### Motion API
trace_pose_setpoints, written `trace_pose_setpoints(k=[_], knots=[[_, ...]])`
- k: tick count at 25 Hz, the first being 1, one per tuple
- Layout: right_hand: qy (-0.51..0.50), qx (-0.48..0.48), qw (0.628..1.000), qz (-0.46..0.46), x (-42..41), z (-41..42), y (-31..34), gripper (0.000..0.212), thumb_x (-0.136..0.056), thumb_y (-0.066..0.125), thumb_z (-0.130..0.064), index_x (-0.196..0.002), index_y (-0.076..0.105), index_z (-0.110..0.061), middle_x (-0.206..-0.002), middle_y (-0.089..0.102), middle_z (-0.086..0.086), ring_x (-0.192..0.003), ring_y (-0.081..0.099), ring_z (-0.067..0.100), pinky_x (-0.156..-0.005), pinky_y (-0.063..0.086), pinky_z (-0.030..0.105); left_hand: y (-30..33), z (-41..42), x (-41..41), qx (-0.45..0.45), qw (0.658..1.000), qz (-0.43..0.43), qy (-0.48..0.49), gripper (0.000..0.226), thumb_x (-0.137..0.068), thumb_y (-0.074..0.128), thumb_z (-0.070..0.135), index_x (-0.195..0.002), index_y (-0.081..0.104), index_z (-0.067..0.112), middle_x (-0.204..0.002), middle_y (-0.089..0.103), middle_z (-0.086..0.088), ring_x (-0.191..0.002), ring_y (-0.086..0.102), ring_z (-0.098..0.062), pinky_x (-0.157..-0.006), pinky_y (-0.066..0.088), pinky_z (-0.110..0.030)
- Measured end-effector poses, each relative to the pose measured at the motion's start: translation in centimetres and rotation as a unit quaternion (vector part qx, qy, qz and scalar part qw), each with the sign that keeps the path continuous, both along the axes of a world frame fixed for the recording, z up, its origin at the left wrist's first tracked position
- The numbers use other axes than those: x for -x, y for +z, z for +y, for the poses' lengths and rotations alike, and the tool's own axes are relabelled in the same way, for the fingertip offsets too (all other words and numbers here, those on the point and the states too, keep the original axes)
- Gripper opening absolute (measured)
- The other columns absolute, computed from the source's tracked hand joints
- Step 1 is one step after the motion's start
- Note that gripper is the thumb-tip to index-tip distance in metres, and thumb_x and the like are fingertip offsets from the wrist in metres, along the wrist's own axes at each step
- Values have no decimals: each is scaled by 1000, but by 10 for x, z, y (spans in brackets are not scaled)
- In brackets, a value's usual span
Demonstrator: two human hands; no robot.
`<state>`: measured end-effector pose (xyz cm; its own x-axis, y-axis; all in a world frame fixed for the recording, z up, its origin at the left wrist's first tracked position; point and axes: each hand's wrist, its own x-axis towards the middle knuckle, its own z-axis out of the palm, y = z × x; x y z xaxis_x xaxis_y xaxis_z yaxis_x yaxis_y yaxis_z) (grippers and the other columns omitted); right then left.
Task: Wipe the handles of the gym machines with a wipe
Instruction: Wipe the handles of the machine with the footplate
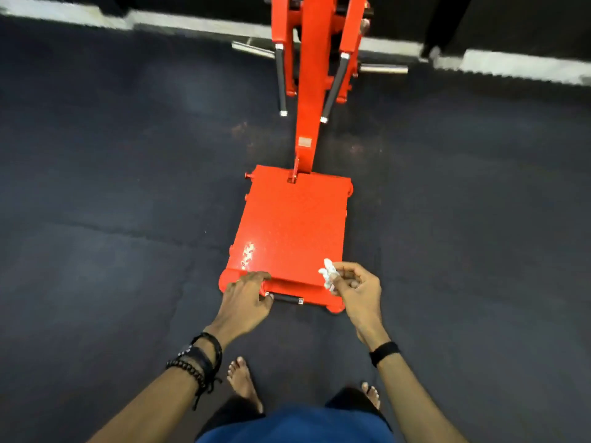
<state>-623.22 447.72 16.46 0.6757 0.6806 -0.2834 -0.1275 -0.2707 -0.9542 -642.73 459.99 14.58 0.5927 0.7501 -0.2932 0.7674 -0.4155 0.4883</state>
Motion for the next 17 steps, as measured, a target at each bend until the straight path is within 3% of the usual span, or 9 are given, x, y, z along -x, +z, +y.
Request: trace_pose_setpoints(k=[5, 9, 13, 17], knots=[[-116, 53, 992, 10, 46, 11, -27, 18, -87, 70, -2, -93, 74, -18, -76, 75, 2, -68, 69, 15, -65, 57, 27, -49, 64, 8, 13, 981, 108, -162, 56, -90, 56, 38, -143, 45, 21, -141, 51, 1, -131, 48, -22, -107, 33, -40], [-180, 113, 977, 8, 60, 30, -87, 22, -85, 69, 1, -93, 74, -18, -76, 74, 0, -67, 68, 16, -66, 55, 27, -96, 101, 8, -28, 949, 184, -255, 64, -86, 46, 48, -143, 44, 19, -142, 48, -3, -131, 47, -26, -110, 32, -48], [-268, 153, 950, 36, 70, 50, -148, 22, -85, 71, -4, -96, 75, -22, -87, 75, -2, -76, 71, 17, -72, 57, 31, -139, 132, 4, -66, 916, 172, -356, 62, -82, 38, 50, -131, 57, 16, -134, 56, -9, -120, 57, -30, -104, 38, -54], [-373, 183, 907, 69, 82, 71, -228, 16, -84, 74, -11, -91, 75, -25, -84, 75, -4, -75, 71, 18, -75, 59, 37, -219, 177, -32, -80, 880, 132, -450, 57, -86, 43, 46, -133, 56, 16, -141, 50, -11, -128, 50, -31, -108, 35, -56]])
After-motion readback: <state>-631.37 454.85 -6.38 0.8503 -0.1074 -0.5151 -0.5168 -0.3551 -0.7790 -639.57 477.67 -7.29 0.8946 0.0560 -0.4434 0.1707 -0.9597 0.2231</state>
